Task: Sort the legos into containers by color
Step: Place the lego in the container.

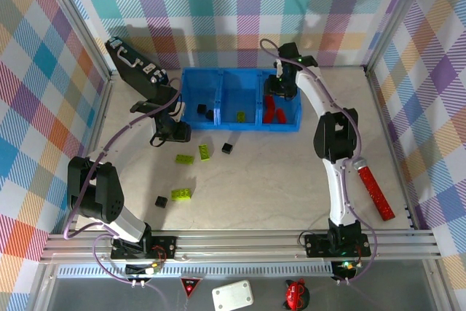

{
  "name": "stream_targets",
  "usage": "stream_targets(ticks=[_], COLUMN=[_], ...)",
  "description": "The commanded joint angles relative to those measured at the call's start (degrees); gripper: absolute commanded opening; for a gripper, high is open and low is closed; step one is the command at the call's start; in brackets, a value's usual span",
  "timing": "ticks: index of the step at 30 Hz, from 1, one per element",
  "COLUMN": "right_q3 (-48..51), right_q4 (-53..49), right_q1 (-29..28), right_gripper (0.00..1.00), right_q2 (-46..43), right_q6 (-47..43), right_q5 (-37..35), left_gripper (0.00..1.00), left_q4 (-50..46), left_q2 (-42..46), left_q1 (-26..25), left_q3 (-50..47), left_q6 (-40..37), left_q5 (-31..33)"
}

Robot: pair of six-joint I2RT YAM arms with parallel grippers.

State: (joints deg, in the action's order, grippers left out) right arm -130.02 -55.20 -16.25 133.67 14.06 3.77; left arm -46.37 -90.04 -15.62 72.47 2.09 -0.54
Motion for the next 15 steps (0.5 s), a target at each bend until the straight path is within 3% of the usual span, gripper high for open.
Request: stream_targets(ticks=[1,15], right_q3=[2.47,23.27], right_q4=[-2.21,2.45], right_q1=[-0.35,-1.71], right_gripper=[0.53,0.54], right_q2=[-3.89,-21.60], right_q6=[-0.54,1.59], right_q5=[1.33,1.94], left_gripper=[0.49,0.49], left_q4=[-1.89,-6.67], left_q2=[0.16,-0.72], left_q1=[0.15,-1.06], left_q3=[1.28,2.17], left_q6=[1.30,6.84], left_q5=[-0.34,0.91])
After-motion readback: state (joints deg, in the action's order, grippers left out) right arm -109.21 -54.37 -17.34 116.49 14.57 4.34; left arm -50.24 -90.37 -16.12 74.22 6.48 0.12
